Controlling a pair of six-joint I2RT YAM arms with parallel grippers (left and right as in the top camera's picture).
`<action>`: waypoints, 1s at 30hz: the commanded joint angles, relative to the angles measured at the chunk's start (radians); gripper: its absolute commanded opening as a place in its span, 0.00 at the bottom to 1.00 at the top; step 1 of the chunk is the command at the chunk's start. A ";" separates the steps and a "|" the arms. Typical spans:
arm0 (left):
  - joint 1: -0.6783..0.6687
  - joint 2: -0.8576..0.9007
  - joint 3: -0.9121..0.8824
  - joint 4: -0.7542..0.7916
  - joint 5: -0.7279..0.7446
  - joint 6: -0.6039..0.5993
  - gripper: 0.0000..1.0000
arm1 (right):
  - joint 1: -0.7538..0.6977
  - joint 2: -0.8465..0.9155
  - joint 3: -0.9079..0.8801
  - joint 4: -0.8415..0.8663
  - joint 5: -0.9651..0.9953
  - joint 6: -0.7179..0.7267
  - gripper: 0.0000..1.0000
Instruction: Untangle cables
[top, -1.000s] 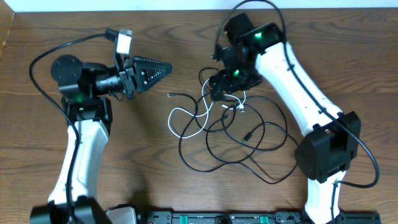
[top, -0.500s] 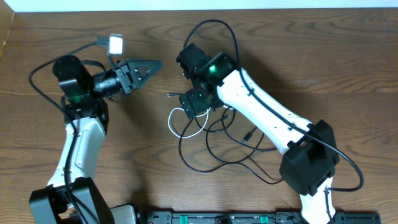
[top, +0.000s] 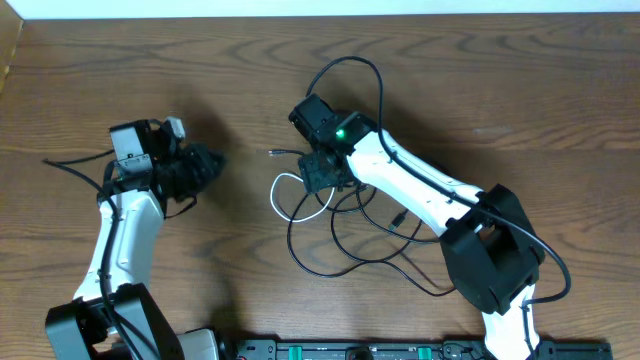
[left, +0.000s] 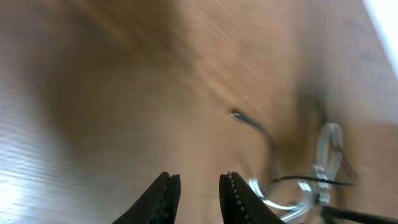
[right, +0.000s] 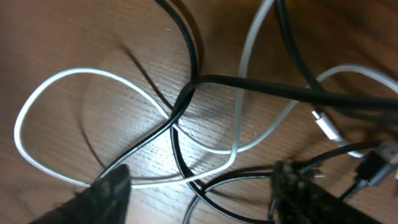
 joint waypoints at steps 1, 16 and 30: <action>-0.002 -0.004 0.005 -0.039 -0.169 0.089 0.27 | 0.005 0.005 -0.053 0.035 -0.001 0.120 0.63; -0.003 -0.004 0.005 -0.096 -0.220 0.217 0.28 | 0.005 0.005 -0.208 0.312 -0.012 0.176 0.38; -0.003 -0.008 0.005 -0.127 -0.220 0.220 0.28 | 0.009 0.006 -0.262 0.401 0.041 0.164 0.01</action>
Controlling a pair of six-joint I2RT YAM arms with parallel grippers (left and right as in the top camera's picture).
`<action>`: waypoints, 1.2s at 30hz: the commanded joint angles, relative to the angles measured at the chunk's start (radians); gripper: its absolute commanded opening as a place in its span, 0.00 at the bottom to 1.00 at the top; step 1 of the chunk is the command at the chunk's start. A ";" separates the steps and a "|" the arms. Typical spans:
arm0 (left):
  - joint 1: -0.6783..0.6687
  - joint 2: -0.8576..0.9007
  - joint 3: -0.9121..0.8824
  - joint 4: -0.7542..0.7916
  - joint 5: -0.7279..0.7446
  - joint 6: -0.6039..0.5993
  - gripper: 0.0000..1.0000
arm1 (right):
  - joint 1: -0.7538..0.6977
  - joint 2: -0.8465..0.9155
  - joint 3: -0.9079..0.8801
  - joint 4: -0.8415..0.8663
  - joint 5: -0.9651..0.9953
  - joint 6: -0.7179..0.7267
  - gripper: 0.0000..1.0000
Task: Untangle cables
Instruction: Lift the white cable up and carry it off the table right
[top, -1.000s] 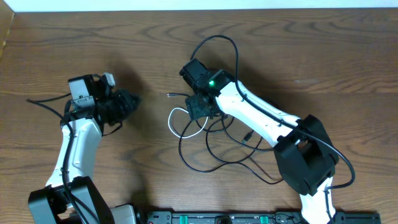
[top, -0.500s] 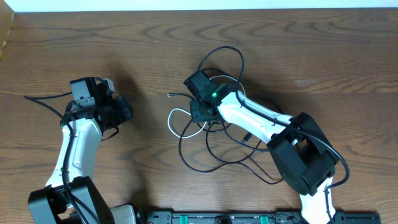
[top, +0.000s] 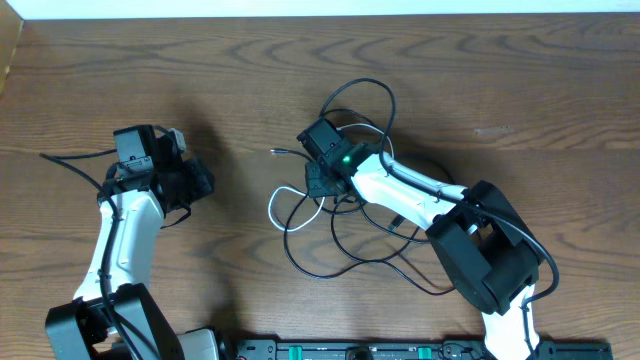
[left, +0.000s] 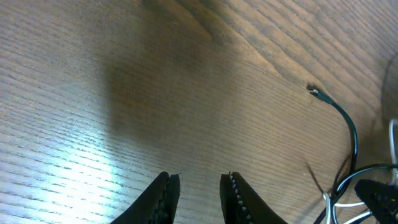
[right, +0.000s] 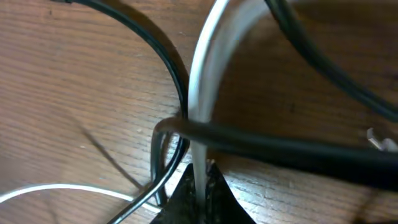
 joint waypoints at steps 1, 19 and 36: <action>-0.002 -0.008 0.005 -0.013 -0.013 0.018 0.28 | 0.006 0.005 -0.003 0.014 0.038 -0.061 0.01; -0.036 -0.008 0.005 -0.027 -0.010 0.051 0.29 | -0.034 -0.314 0.696 -0.479 0.108 -0.370 0.01; -0.185 -0.008 0.005 -0.012 -0.010 0.050 0.30 | -0.223 -0.563 0.783 -0.376 -0.324 -0.479 0.01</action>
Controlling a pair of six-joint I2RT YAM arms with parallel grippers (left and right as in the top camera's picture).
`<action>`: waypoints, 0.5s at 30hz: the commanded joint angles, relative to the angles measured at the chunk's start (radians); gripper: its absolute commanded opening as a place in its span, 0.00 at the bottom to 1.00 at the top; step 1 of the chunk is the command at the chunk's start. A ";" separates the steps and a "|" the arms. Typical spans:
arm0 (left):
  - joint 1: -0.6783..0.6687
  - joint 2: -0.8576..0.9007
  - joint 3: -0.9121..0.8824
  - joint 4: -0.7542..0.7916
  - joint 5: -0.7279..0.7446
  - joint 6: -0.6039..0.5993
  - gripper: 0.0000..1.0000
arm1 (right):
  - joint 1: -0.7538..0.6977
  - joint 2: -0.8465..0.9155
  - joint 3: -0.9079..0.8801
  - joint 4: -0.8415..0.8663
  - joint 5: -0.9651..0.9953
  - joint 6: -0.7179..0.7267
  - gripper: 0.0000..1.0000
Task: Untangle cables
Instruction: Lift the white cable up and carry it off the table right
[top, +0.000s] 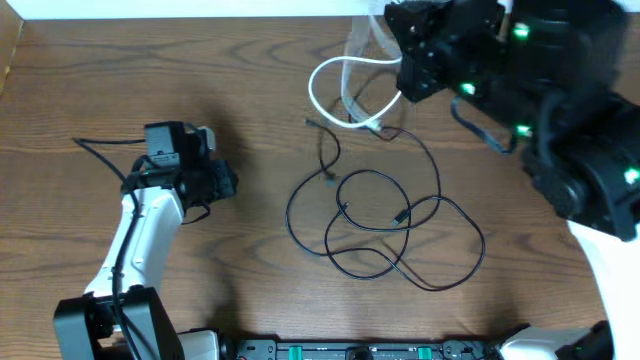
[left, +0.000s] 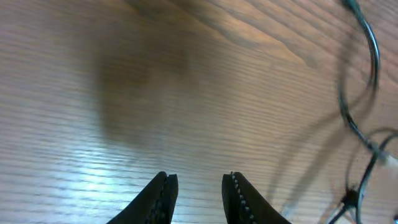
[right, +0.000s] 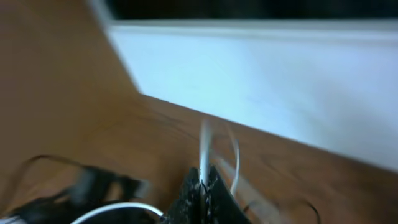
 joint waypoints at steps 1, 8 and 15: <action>-0.052 -0.008 0.005 0.001 -0.010 0.016 0.30 | -0.032 -0.012 0.015 0.017 -0.182 -0.068 0.01; -0.146 -0.008 0.005 0.002 -0.010 0.017 0.31 | -0.190 -0.013 0.015 -0.043 0.054 -0.081 0.01; -0.200 -0.008 0.005 0.021 -0.010 0.017 0.33 | -0.441 0.006 0.013 -0.193 0.283 -0.134 0.01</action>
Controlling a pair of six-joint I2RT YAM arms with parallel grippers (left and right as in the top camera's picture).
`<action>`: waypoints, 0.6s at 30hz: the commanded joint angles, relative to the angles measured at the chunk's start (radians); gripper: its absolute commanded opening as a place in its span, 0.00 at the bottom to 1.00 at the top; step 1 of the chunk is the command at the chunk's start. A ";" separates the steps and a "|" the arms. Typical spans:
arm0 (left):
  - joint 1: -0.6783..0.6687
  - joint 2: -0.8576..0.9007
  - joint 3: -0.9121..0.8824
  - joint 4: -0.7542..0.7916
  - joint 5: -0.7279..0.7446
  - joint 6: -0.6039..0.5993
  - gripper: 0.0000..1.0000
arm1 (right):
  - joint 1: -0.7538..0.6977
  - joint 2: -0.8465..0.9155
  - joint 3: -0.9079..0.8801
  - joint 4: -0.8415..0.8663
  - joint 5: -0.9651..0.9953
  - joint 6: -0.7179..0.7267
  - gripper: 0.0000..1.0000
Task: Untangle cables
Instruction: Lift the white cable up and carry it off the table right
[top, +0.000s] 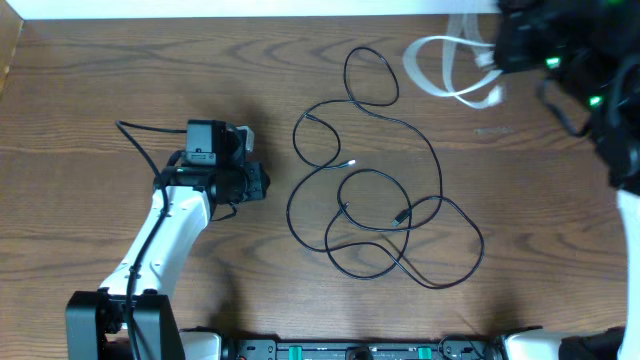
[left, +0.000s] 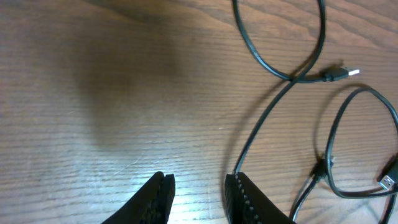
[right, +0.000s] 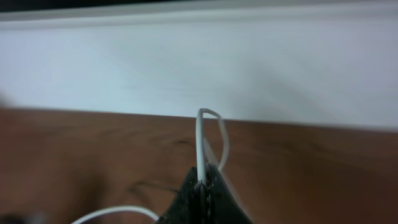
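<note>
A white cable (top: 448, 68) hangs in loops at the table's far right, apart from the rest. My right gripper (right: 203, 183) is shut on it, raised near the far edge; the strand (right: 199, 140) rises from between the fingers. Thin black cables (top: 380, 205) lie in crossing loops at the table's middle, one with a silver plug (left: 344, 73). My left gripper (left: 198, 190) stands open just left of them, low over bare wood, a black strand (left: 261, 127) beside its right finger.
The wooden table (top: 120, 70) ends at a white wall along its far edge (right: 186, 68). A black rail (top: 380, 350) runs along the near edge. The left arm's own lead (top: 140, 135) loops behind its wrist.
My right gripper has moved right with the white cable, from above the table's far middle to the far right corner. The left gripper has shifted right, closer to the black loops.
At first my right gripper was open over a tangle of white and black cables at the middle. Then it was shut on the white cable. Later it held that cable high at the far edge; now the white cable hangs free of the black ones.
</note>
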 joint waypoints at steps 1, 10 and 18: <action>-0.022 -0.008 0.005 0.008 -0.010 0.014 0.33 | -0.121 0.018 0.011 -0.033 0.164 -0.071 0.01; -0.073 -0.008 0.005 0.023 -0.010 0.013 0.43 | -0.446 0.165 0.010 0.040 0.192 -0.122 0.01; -0.098 -0.008 0.006 0.043 -0.011 0.013 0.45 | -0.622 0.354 0.010 0.093 0.159 -0.121 0.01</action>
